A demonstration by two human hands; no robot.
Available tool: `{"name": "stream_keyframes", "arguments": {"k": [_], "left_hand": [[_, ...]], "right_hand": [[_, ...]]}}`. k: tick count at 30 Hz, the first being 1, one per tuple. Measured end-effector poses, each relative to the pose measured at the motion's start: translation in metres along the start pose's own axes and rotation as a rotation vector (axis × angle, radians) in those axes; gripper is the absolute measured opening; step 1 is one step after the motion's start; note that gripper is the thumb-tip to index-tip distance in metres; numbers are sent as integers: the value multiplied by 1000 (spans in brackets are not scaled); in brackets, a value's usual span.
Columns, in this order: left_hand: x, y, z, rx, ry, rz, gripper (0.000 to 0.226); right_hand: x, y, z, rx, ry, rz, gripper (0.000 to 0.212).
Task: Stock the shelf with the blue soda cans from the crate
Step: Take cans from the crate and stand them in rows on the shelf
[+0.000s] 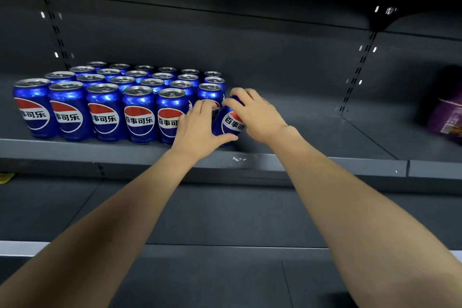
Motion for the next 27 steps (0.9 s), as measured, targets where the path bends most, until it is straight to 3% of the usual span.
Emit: {"name": "stream_keyframes", "arguments": {"k": [5,8,11,15,20,22,24,27], "left_hand": [[5,2,13,-64,147,-153,82],[1,3,21,-57,175,-228,80],[-7,4,27,-61,191,-264,71],[-15,9,26,-42,238,-270,63],[-17,15,25,-49,228,-250,62],[-17,21,25,-36,209,-263,66],[-17,29,25,-18,211,-288,75],[-18,35,22,6,217,-293,77]], "right_hand": [[-11,-19,-11,-50,399,-268,69],[-17,-27,-12,-104,446,-282,69],[-25,-28,-4,-28,419,-283,80],[-20,-26,2,19,56,-69,88],[-7,-10,32,-22,-967,394,100],[-7,0,48,-93,-1255,556,111],[-7,8,54,-127,-1329,630,109],[-8,11,58,-157,-1292,595,80]]}}
Point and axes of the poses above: each hand's wrist, its own y-axis away from the middle knuckle, its own z-axis out of the palm, x = y × z, the point moved 3 cm from there along -y, towards the middle knuckle, and after that the axes turned 14 degrees about -y, right-handed, at the moved point
